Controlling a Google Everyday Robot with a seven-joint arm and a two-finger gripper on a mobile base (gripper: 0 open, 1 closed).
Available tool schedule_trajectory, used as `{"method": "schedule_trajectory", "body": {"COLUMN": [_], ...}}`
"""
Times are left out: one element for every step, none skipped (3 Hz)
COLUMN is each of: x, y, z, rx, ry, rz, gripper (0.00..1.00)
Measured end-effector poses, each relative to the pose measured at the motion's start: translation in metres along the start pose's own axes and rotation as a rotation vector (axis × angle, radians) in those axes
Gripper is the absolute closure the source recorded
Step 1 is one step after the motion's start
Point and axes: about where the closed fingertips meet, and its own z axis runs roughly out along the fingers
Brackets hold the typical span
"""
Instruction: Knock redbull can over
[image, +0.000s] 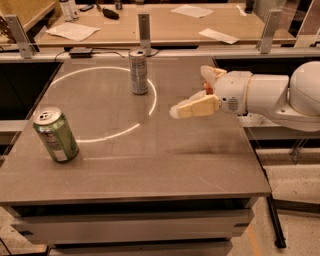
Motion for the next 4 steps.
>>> {"method": "schedule_trajectory", "body": {"x": [0.004, 0.014, 0.019, 0.022], "y": [-0.012, -0.036, -0.051, -0.065], "z": [0.011, 0.034, 0.054, 0.076], "rx": [0.044, 0.080, 0.079, 0.063], "ry": [-0.017, -0.021, 0.000, 0.023], "rz": [0.033, 0.031, 0.009, 0.004], "gripper": [0.00, 0.00, 0.00, 0.00]}}
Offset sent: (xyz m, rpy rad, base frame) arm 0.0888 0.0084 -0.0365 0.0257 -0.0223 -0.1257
